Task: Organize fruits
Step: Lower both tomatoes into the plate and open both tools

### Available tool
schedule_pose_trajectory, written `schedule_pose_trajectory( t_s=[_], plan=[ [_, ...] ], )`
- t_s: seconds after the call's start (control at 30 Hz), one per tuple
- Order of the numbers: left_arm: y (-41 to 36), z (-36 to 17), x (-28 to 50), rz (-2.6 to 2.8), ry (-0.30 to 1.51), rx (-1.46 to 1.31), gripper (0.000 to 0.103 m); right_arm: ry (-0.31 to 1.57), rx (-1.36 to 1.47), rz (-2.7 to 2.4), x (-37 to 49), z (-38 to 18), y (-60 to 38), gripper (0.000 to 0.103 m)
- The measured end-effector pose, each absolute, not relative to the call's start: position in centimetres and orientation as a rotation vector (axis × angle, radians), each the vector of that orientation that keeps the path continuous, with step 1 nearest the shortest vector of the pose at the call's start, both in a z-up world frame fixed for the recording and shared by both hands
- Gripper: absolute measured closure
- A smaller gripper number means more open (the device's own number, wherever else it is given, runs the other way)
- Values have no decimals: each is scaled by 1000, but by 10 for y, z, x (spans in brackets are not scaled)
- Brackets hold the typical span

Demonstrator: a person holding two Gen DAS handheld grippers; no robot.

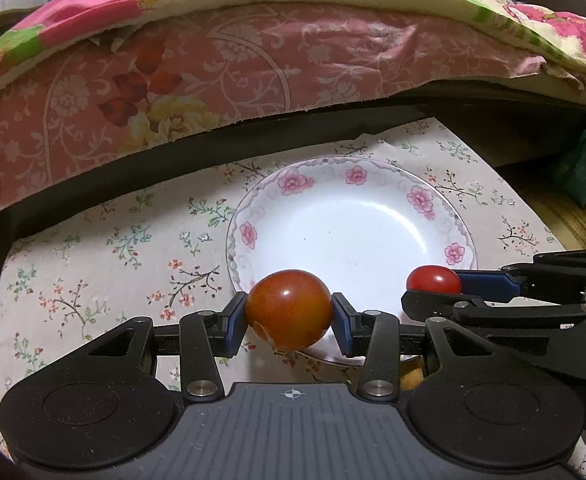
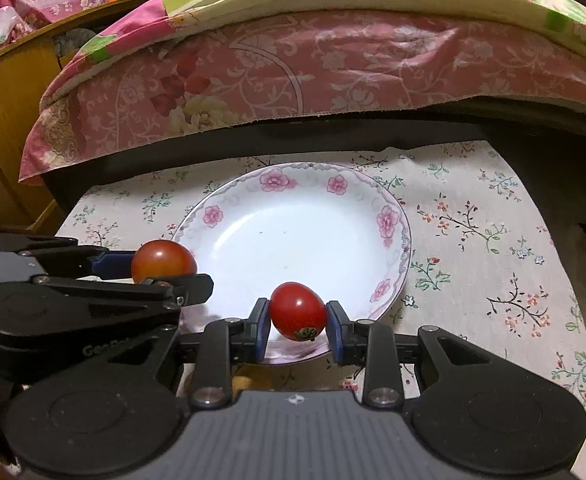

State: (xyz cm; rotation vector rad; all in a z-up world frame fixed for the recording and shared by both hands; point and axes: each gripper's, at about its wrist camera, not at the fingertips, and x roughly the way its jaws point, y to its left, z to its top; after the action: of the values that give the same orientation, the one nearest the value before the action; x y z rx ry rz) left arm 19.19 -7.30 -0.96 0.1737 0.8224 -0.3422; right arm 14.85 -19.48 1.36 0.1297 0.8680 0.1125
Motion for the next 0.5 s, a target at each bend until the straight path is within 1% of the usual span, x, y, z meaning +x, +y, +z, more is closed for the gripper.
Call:
schedule_pose_trajectory(
  t_s=[0.3, 0.5],
  plan=[
    [-74, -9, 193, -328, 809, 194, 50, 863, 126, 103, 152, 11, -195, 71],
    [-73, -7, 194, -321, 805, 198, 46, 850, 118, 98, 152, 12, -196, 71]
  ],
)
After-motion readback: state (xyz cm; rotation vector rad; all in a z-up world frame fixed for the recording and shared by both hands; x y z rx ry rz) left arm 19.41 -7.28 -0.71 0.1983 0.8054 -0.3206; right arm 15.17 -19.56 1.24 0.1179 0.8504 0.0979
